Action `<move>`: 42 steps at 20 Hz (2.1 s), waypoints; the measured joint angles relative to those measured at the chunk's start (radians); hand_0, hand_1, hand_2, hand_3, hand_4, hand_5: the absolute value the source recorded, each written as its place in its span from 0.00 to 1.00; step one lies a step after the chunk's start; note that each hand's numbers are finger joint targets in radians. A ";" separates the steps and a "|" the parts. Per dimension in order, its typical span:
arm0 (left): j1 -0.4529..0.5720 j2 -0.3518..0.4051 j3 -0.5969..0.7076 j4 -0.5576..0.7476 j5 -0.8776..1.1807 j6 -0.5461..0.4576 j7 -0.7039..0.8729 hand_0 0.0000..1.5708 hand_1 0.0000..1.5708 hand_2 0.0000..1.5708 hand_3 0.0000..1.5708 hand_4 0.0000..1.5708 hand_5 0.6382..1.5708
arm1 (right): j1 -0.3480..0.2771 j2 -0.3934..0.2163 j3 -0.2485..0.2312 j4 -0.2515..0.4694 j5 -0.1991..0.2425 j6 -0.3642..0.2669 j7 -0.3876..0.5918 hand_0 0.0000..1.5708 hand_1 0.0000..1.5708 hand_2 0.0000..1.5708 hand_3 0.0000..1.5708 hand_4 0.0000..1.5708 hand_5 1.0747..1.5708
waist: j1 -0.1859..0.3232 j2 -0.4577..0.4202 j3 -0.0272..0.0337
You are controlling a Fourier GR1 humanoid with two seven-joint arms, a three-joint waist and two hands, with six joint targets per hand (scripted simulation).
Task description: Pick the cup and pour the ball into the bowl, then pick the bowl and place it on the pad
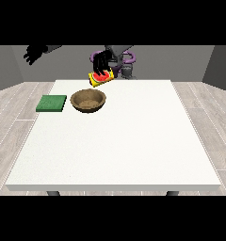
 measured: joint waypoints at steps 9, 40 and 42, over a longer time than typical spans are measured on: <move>0.037 0.015 0.007 -0.141 -0.024 -0.095 -0.012 0.48 0.48 1.00 0.98 0.70 0.98 | 0.006 0.009 0.001 0.008 0.022 -0.044 -0.016 0.00 0.00 0.00 0.11 0.45 0.96 | 0.050 -0.014 -0.0013; 0.185 0.387 1.071 -0.632 1.361 -0.442 -0.434 0.00 0.00 0.00 0.00 0.63 0.97 | -0.030 0.154 -0.044 0.217 0.064 -0.242 -0.236 0.00 0.00 0.00 0.00 0.38 0.97 | 0.386 0.192 -0.0011; 0.206 0.422 1.096 -0.629 1.383 -0.457 -0.429 0.00 0.00 0.00 0.00 0.64 0.96 | -0.049 0.173 -0.023 0.242 0.078 -0.253 -0.251 0.00 0.00 0.00 0.00 0.37 0.98 | 0.361 0.189 -0.0010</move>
